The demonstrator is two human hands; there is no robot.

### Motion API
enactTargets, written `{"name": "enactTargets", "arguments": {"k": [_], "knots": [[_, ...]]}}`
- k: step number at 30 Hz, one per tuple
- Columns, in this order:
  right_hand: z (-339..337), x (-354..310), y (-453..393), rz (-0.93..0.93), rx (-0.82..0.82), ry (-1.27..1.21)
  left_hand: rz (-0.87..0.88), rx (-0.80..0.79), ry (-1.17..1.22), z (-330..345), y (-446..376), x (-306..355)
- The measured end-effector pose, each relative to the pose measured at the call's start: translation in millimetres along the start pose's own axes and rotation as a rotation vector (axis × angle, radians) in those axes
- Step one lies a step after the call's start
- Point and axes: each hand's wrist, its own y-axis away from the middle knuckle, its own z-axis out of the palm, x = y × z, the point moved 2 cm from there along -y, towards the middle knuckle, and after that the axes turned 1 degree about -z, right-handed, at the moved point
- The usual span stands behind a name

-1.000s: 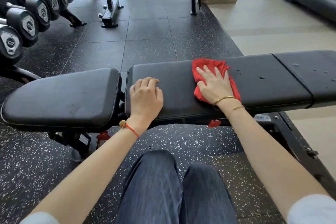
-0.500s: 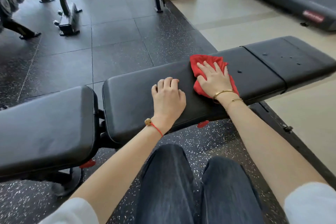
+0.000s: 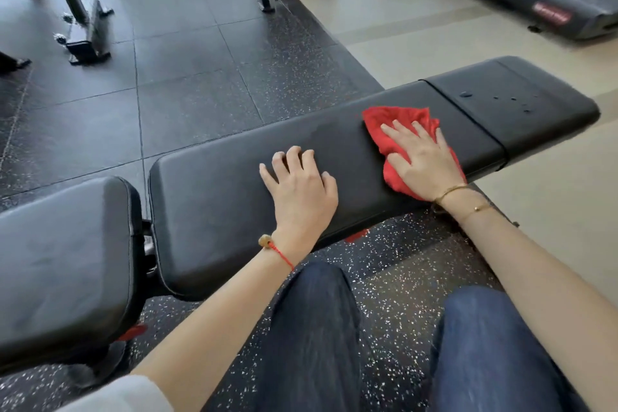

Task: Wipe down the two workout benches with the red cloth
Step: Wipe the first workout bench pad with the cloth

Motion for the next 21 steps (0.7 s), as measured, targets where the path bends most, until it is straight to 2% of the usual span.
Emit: {"name": "enactTargets", "arguments": {"k": [3,5,10,13,15,17,21], "knots": [[-0.2,10.1,-36.8,0.133,-0.044,-0.006,-0.011,0.016,-0.048,1.3,-0.4,1.6],[4.4,-1.5,-60.2,0.092,-0.059,-0.013,-0.015,0.035,-0.082,2.4,-1.1,2.6],[14.4,-35.0,-56.4,-0.225,-0.078,-0.025,-0.032,0.071,-0.087,4.5,-3.0,4.6],[11.6,-24.3,-24.1,-0.452,-0.071,-0.036,-0.023,0.102,-0.058,2.5,-2.3,4.9],[7.4,-0.3,-12.6,-0.535,-0.076,-0.064,-0.013,0.122,-0.023,2.0,-2.0,2.8],[2.0,34.0,-21.2,-0.509,-0.081,-0.069,-0.013,0.125,-0.005,2.0,-0.6,3.1],[-2.1,82.1,-75.3,-0.247,-0.112,0.001,-0.035,0.133,-0.028,1.8,0.2,9.2]]}}
